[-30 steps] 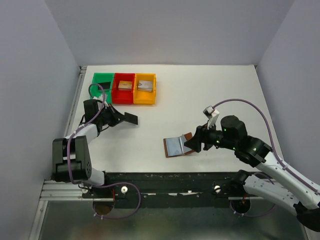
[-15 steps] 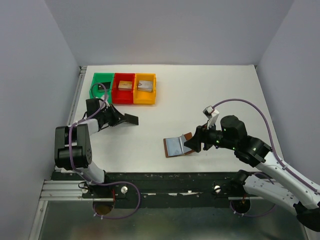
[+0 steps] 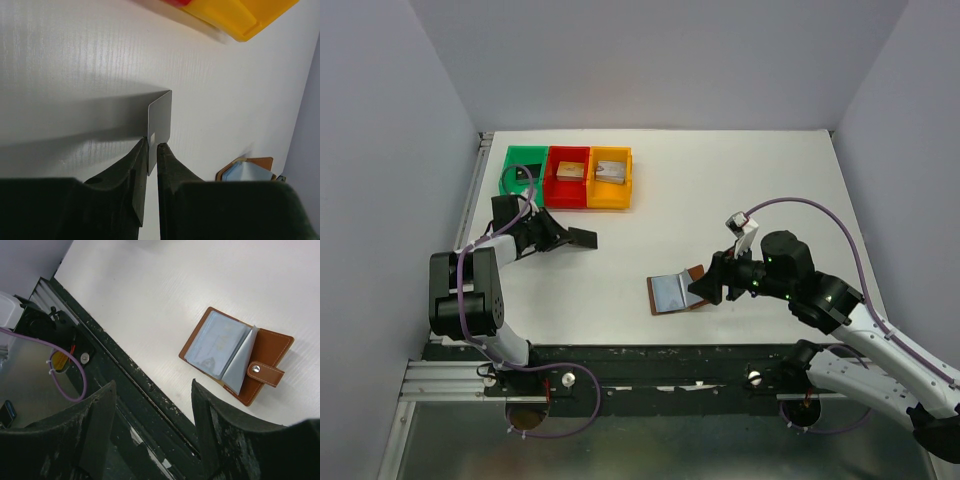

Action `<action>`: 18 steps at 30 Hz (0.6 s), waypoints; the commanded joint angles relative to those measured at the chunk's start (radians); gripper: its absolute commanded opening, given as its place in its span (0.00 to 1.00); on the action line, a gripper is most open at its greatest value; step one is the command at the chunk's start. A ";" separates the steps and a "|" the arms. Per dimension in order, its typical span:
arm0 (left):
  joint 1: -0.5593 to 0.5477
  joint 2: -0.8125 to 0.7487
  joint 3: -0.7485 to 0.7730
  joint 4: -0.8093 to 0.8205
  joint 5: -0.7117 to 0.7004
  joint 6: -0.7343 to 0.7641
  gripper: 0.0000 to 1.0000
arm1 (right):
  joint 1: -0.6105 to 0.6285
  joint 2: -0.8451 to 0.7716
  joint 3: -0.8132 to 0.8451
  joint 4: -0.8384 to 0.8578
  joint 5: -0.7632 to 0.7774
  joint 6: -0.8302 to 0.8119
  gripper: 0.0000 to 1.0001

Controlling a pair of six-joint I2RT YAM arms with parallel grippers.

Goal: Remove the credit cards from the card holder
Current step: Place the credit card at the center of the board.

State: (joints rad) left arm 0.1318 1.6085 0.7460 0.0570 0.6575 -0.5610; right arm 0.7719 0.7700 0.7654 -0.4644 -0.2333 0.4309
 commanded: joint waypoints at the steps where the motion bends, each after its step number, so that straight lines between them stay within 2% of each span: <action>1: 0.011 0.005 0.026 -0.040 -0.032 0.035 0.27 | 0.001 -0.005 -0.018 0.007 0.003 0.005 0.69; 18: 0.012 -0.033 0.049 -0.149 -0.119 0.087 0.32 | 0.001 -0.003 -0.012 -0.006 0.003 0.000 0.69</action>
State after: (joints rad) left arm 0.1364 1.6073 0.7685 -0.0483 0.5938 -0.5045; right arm 0.7719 0.7715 0.7650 -0.4648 -0.2333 0.4305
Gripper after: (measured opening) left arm 0.314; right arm 0.690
